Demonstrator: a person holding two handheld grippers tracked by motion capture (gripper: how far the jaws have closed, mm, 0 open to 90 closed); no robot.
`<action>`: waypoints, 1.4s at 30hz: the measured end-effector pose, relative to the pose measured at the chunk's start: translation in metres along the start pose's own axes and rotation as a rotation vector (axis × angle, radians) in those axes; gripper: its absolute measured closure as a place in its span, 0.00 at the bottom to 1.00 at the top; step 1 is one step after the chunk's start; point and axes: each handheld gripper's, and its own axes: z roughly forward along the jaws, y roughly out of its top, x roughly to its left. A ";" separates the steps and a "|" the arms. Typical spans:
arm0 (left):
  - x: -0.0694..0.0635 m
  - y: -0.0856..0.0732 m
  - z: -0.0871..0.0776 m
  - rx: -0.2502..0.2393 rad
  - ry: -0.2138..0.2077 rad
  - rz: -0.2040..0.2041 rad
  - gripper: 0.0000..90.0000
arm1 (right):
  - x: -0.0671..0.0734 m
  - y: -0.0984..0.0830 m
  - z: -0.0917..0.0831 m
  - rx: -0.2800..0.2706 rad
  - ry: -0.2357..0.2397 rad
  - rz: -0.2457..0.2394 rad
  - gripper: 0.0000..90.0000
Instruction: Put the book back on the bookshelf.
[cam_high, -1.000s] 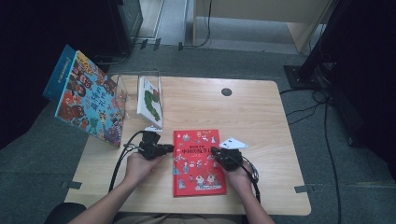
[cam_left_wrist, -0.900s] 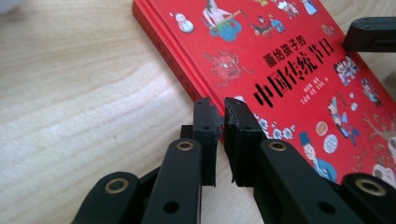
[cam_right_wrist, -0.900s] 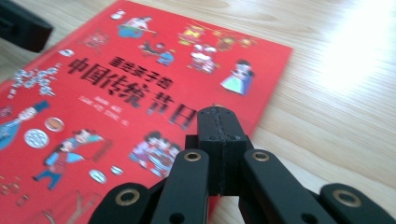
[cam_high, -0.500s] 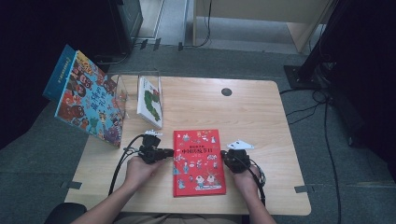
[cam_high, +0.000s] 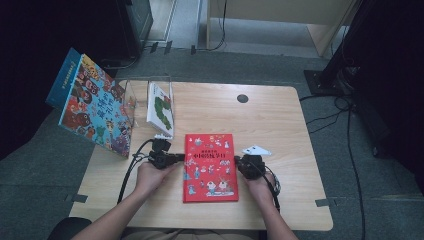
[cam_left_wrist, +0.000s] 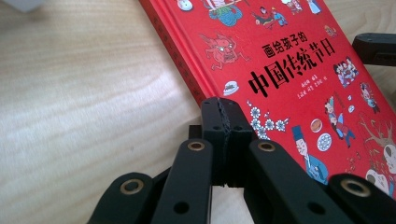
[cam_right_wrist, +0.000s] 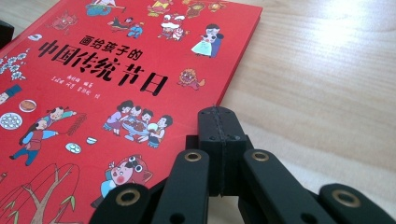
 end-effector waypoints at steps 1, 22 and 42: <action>0.001 0.002 0.001 0.003 0.001 0.005 1.00 | -0.001 0.002 0.001 0.003 0.000 -0.002 1.00; 0.007 0.014 -0.011 0.060 -0.049 0.070 0.62 | -0.022 0.027 -0.004 0.021 0.139 0.005 0.58; 0.000 -0.005 -0.008 0.049 -0.042 0.098 0.65 | -0.016 0.023 0.001 0.126 0.235 -0.002 0.60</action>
